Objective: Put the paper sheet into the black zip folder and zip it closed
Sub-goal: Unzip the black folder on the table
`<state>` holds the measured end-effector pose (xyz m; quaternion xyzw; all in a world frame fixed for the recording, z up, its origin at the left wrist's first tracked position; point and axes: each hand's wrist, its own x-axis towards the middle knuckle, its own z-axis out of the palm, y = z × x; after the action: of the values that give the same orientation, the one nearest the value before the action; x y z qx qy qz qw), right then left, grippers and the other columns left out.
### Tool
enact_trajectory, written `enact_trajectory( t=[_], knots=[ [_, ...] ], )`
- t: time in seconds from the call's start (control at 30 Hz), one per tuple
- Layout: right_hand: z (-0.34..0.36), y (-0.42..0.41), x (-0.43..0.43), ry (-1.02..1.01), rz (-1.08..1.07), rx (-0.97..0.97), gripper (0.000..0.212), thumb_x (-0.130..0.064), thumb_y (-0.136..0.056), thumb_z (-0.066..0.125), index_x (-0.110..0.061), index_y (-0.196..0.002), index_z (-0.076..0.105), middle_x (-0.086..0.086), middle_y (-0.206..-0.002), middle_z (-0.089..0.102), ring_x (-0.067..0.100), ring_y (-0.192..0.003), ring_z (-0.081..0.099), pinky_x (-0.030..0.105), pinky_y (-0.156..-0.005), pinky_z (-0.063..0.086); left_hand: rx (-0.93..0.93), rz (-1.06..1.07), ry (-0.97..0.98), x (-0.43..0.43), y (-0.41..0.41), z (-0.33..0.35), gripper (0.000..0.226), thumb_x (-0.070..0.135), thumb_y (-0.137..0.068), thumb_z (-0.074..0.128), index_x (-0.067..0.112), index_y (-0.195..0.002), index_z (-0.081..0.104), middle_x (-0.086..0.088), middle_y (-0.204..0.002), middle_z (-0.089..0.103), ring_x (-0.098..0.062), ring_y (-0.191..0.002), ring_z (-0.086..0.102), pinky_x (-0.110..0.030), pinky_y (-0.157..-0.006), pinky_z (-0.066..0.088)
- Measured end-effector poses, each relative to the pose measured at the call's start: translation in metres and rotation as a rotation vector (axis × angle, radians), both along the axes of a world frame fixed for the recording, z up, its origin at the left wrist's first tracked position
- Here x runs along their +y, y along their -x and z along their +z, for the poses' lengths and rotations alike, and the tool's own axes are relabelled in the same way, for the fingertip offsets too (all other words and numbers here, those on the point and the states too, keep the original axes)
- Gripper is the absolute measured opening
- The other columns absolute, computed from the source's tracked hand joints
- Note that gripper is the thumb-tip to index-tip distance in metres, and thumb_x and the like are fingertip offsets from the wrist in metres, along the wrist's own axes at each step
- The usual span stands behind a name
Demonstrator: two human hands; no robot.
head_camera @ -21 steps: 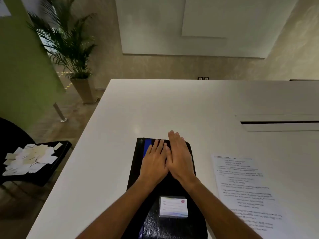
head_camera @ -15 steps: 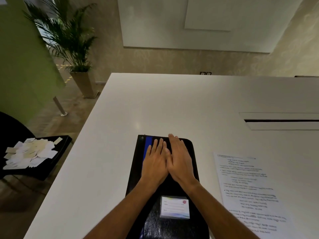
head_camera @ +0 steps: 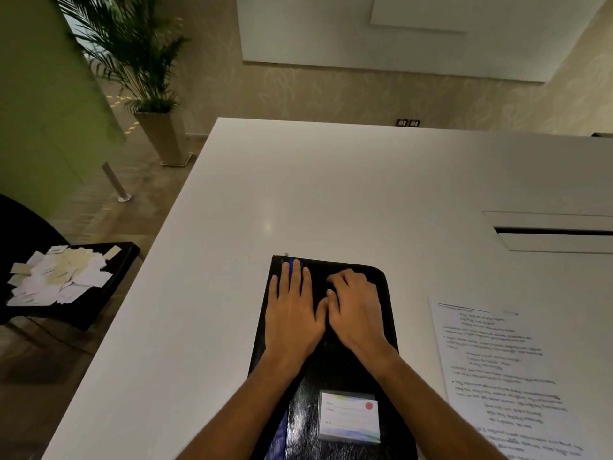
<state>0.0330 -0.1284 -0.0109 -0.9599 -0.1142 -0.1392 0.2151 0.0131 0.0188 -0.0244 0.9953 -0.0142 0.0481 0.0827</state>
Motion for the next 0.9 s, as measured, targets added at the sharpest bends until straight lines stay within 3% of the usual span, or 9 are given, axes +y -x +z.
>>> enact_trajectory(
  t=[0.1,0.3,0.4,0.67,0.9],
  knots=[
    [0.013,-0.031,0.003,0.067,0.017,0.032,0.027,-0.016,-0.107,0.058,-0.019,-0.124,0.078,0.000,-0.123,0.073,0.023,-0.106,0.065,0.044,-0.090,0.054,-0.027,0.000,0.011,0.000,0.001,-0.005,0.078,0.060,-0.112,0.020,0.010,-0.171,0.027,-0.016,-0.182,0.015,-0.032,-0.170,0.007,-0.053,-0.137,0.013],
    [0.029,-0.100,0.018,0.185,0.331,0.176,0.048,0.003,-0.100,0.059,-0.024,-0.139,0.069,0.001,-0.137,0.065,0.023,-0.120,0.061,0.042,-0.102,0.052,-0.086,0.021,0.046,-0.001,-0.001,-0.010,0.077,0.061,-0.112,0.028,0.010,-0.169,0.034,-0.016,-0.180,0.021,-0.032,-0.170,0.013,-0.053,-0.137,0.018],
    [0.032,-0.122,0.032,0.227,0.449,0.244,0.056,0.009,-0.095,0.061,-0.026,-0.139,0.069,0.000,-0.131,0.066,0.023,-0.115,0.060,0.039,-0.094,0.054,-0.102,0.029,0.057,-0.001,0.000,-0.012,0.077,0.061,-0.112,0.028,0.011,-0.169,0.034,-0.014,-0.181,0.020,-0.030,-0.170,0.013,-0.053,-0.137,0.018],
    [0.031,-0.152,0.062,0.193,0.611,0.232,0.023,-0.014,-0.103,0.070,-0.027,-0.115,0.084,-0.006,-0.113,0.070,0.012,-0.100,0.064,0.037,-0.087,0.060,-0.127,0.039,0.074,-0.001,-0.002,-0.018,0.079,0.066,-0.112,0.027,0.011,-0.170,0.032,-0.013,-0.182,0.016,-0.029,-0.170,0.010,-0.053,-0.136,0.020],
    [0.030,-0.161,0.054,0.240,0.677,0.169,0.008,-0.022,-0.103,0.074,-0.026,-0.105,0.080,-0.008,-0.107,0.068,0.012,-0.094,0.064,0.039,-0.081,0.061,-0.173,0.041,0.087,-0.003,-0.003,-0.024,0.091,0.077,-0.107,0.031,0.012,-0.171,0.030,-0.010,-0.183,0.014,-0.028,-0.171,0.004,-0.053,-0.136,0.020]
  ],
)
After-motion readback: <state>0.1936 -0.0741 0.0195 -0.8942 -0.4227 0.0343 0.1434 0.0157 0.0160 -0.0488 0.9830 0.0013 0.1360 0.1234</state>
